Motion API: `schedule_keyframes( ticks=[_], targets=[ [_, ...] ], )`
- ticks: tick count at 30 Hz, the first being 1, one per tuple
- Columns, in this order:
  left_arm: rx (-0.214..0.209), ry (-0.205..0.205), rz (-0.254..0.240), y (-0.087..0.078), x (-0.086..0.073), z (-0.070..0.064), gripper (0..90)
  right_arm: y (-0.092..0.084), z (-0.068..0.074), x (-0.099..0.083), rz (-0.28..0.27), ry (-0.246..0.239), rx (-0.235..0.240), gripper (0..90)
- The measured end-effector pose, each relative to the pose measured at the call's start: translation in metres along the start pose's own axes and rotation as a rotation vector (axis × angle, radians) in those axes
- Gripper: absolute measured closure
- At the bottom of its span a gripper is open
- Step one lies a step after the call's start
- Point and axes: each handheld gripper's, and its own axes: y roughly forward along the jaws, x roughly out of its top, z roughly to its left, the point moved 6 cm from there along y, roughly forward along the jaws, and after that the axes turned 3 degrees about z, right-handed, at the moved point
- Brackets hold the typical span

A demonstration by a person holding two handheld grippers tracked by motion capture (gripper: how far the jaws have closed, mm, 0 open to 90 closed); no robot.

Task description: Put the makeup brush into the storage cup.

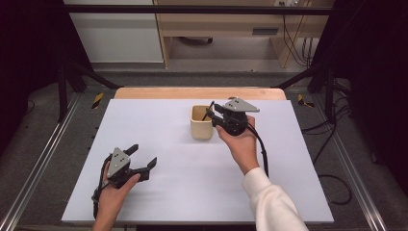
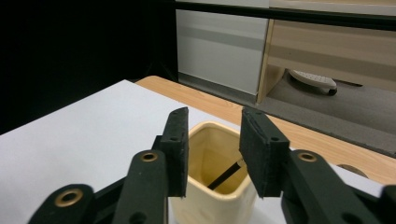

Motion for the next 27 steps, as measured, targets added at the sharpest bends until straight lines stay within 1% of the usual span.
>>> schedule_keyframes(
  ticks=[2,4,7,9,12,16,18,19,21,24,25,27],
  targets=[
    [-0.004,0.006,0.003,0.001,0.000,-0.001,14.9,-0.004,-0.002,-0.001,-0.007,-0.003,-0.008,56.3],
    [-0.007,0.009,0.008,0.002,0.000,-0.002,14.6,-0.008,-0.004,-0.003,-0.015,0.003,-0.018,52.1],
    [-0.003,0.017,0.009,0.003,-0.001,-0.002,14.3,-0.013,-0.006,-0.006,-0.015,0.016,-0.019,47.1],
    [-0.002,0.012,0.008,0.003,-0.001,-0.001,14.1,-0.015,-0.007,-0.007,-0.017,0.015,-0.022,42.7],
    [0.001,0.008,0.006,0.002,-0.001,0.000,13.8,-0.018,-0.008,-0.012,-0.012,0.030,-0.025,36.4],
    [0.003,0.011,0.008,0.002,-0.001,0.000,13.5,-0.021,-0.007,-0.018,-0.020,0.020,-0.038,28.6],
    [0.003,0.008,0.006,0.001,-0.001,0.000,13.4,-0.021,-0.007,-0.021,-0.009,0.023,-0.038,22.3],
    [0.003,0.007,0.005,0.001,-0.001,0.000,13.2,-0.021,-0.007,-0.023,0.005,0.021,-0.051,17.7],
    [0.003,0.006,0.005,0.001,-0.001,0.001,12.9,-0.022,-0.007,-0.026,0.018,0.017,-0.053,12.8],
    [-0.001,0.008,0.003,0.000,-0.001,0.001,12.2,-0.024,-0.006,-0.028,0.020,0.007,-0.048,8.2],
    [-0.003,0.005,-0.001,-0.001,-0.001,0.001,11.6,-0.026,-0.006,-0.029,0.022,0.001,-0.050,7.9],
    [-0.006,0.001,-0.012,-0.003,0.001,0.001,11.0,-0.029,-0.005,-0.031,0.025,0.007,-0.053,8.0]
  ],
)
